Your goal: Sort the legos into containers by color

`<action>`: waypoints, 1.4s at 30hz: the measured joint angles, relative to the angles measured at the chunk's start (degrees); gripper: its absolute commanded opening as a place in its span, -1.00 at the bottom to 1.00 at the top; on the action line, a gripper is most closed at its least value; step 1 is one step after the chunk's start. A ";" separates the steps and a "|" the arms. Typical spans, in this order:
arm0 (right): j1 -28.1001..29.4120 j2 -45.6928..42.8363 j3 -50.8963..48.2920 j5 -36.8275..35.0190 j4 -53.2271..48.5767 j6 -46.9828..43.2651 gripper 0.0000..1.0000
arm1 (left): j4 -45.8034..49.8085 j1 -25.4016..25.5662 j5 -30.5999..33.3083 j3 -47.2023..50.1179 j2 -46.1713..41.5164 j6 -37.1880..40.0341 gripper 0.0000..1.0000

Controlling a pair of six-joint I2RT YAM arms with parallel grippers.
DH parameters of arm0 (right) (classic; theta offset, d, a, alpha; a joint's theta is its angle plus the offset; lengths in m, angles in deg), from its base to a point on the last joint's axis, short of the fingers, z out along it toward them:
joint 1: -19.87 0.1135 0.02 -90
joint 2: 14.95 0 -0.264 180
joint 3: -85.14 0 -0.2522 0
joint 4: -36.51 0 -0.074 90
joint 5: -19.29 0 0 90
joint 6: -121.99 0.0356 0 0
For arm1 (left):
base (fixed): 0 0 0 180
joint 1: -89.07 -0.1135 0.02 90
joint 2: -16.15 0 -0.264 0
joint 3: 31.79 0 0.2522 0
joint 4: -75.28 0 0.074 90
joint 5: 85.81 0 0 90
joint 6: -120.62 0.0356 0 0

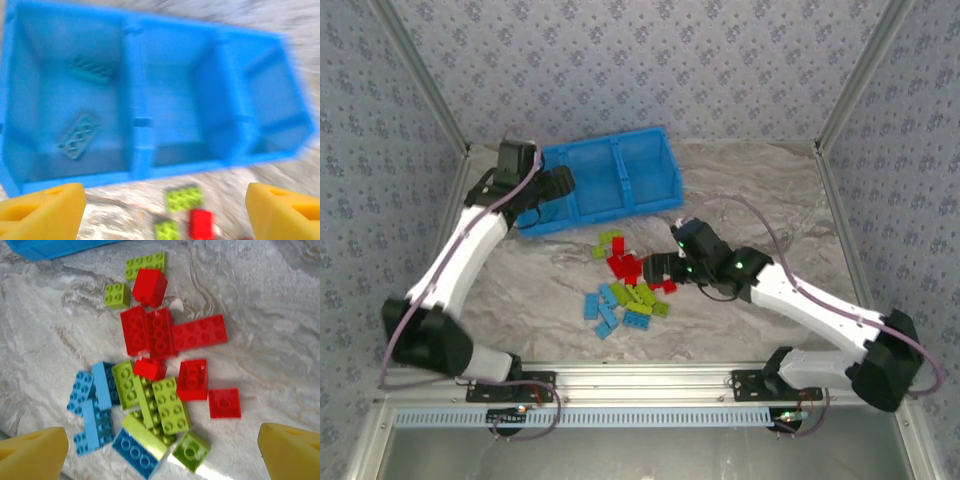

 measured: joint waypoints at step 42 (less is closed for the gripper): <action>-3.10 48.00 33.99 0.79 3.34 0.74 0.76 | 13.20 20.06 -4.48 20.35 -22.73 26.62 0.99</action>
